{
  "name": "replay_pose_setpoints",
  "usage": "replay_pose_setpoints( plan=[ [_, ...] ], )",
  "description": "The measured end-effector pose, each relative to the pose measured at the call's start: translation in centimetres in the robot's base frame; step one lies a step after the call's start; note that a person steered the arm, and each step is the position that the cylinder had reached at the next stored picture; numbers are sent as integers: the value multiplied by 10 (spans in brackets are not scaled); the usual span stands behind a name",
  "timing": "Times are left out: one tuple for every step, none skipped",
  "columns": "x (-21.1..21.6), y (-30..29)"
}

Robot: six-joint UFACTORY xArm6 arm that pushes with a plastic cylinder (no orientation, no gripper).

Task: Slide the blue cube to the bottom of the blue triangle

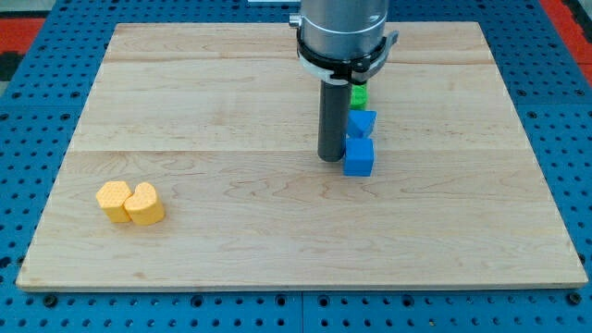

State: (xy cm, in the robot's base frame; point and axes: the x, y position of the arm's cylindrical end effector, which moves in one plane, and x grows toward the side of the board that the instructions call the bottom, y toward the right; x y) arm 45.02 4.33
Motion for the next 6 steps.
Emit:
replay_pose_setpoints(
  plan=[
    [0,8],
    [2,-17],
    [-10,-102],
    [-31,-220],
    [1,-327],
    [41,-336]
  ],
)
